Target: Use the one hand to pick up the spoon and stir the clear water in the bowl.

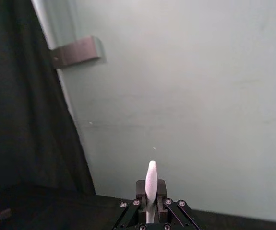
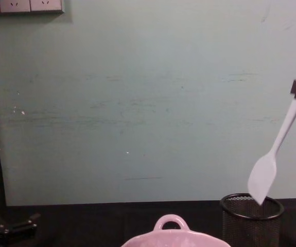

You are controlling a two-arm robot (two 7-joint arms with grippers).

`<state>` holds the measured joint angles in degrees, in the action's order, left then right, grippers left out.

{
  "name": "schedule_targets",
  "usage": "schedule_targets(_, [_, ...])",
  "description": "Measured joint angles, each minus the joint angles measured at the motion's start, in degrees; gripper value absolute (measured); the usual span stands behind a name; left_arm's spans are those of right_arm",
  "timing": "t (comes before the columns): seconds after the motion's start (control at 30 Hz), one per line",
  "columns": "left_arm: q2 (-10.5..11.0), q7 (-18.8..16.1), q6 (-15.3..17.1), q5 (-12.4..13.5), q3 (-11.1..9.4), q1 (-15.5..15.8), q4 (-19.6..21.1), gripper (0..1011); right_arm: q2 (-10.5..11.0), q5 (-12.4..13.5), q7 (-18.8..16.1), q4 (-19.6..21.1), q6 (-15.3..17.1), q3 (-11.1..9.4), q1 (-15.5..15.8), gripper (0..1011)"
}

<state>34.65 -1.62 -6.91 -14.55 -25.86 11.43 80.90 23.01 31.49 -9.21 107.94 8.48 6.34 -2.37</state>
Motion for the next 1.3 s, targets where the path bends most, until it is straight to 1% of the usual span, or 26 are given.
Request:
schedule_targets(0.1, [0.0, 0.0, 0.0, 0.0, 0.0, 0.0, 0.0, 1011, 1.22, -0.03, -1.57, 0.93, -0.69, -0.51, 0.33, 129])
schedule_targets(0.23, [0.0, 0.0, 0.0, 0.0, 0.0, 0.0, 0.0, 1011, 3.42, -0.54, -4.06, 2.1, -1.81, -1.04, 0.66, 129])
schedule_targets(0.27, [0.0, 0.0, 0.0, 0.0, 0.0, 0.0, 0.0, 1011, 4.37, -0.47, -5.34, 2.59, -2.04, -1.17, 0.71, 129])
schedule_targets(0.3, [0.0, 0.0, 0.0, 0.0, 0.0, 0.0, 0.0, 1011, 5.38, -0.3, -6.73, 2.99, -2.19, -1.2, 0.76, 129])
schedule_targets(0.4, [0.0, 0.0, 0.0, 0.0, 0.0, 0.0, 0.0, 1011, 6.79, 0.16, -8.6, 3.56, -2.27, -1.11, 0.77, 129])
schedule_targets(0.43, [0.0, 0.0, 0.0, 0.0, 0.0, 0.0, 0.0, 1011, 7.65, 0.48, -9.63, 3.82, -2.26, -0.83, 0.76, 129])
schedule_targets(0.47, [0.0, 0.0, 0.0, 0.0, 0.0, 0.0, 0.0, 1011, 7.99, 0.6, -10.06, 3.94, -2.25, -0.67, 0.76, 129])
schedule_targets(0.5, [0.0, 0.0, 0.0, 0.0, 0.0, 0.0, 0.0, 1011, 8.89, 0.8, -11.17, 4.1, -2.26, -0.15, 0.75, 129])
schedule_targets(0.6, [0.0, 0.0, 0.0, 0.0, 0.0, 0.0, 0.0, 1011, 9.96, 0.92, -12.58, 4.16, -2.39, 0.72, 0.63, 129])
schedule_targets(0.63, [0.0, 0.0, 0.0, 0.0, 0.0, 0.0, 0.0, 1011, 10.5, 0.92, -13.24, 4.16, -2.45, 1.35, 0.52, 129])
schedule_targets(0.77, [0.0, 0.0, 0.0, 0.0, 0.0, 0.0, 0.0, 1011, 11.5, 0.7, -14.44, 4.16, -2.53, 3.1, 0.12, 129])
schedule_targets(0.87, [0.0, 0.0, 0.0, 0.0, 0.0, 0.0, 0.0, 1011, 12.21, 0.24, -15.34, 4.16, -2.66, 4.83, -0.21, 129])
schedule_targets(0.9, [0.0, 0.0, 0.0, 0.0, 0.0, 0.0, 0.0, 1011, 12.47, 0.07, -15.7, 4.16, -2.7, 5.72, -0.37, 129])
schedule_targets(0.97, [0.0, 0.0, 0.0, 0.0, 0.0, 0.0, 0.0, 1011, 12.7, -0.12, -16.02, 4.16, -2.77, 6.62, -0.5, 129])
schedule_targets(1.0, [0.0, 0.0, 0.0, 0.0, 0.0, 0.0, 0.0, 1011, 12.86, -0.36, -16.32, 4.16, -2.88, 7.52, -0.66, 129])
schedule_targets(1.1, [0.0, 0.0, 0.0, 0.0, 0.0, 0.0, 0.0, 1011, 12.98, -0.93, -16.73, 3.94, -3.02, 9.27, -1.09, 129])
schedule_targets(1.13, [0.0, 0.0, 0.0, 0.0, 0.0, 0.0, 0.0, 1011, 12.99, -1.45, -16.85, 3.68, -3.06, 10.22, -1.42, 129])
schedule_targets(1.17, [0.0, 0.0, 0.0, 0.0, 0.0, 0.0, 0.0, 1011, 12.99, -1.45, -16.85, 3.68, -3.06, 10.22, -1.42, 129])
schedule_targets(1.2, [0.0, 0.0, 0.0, 0.0, 0.0, 0.0, 0.0, 1011, 12.91, -2.27, -16.87, 3.27, -3.22, 11.28, -1.87, 129])
schedule_targets(1.27, [0.0, 0.0, 0.0, 0.0, 0.0, 0.0, 0.0, 1011, 12.72, -3.19, -16.87, 2.68, -3.38, 12.22, -2.42, 129])
schedule_targets(1.3, [0.0, 0.0, 0.0, 0.0, 0.0, 0.0, 0.0, 1011, 12.43, -4.0, -16.85, 2.02, -3.37, 13.16, -3.05, 129])
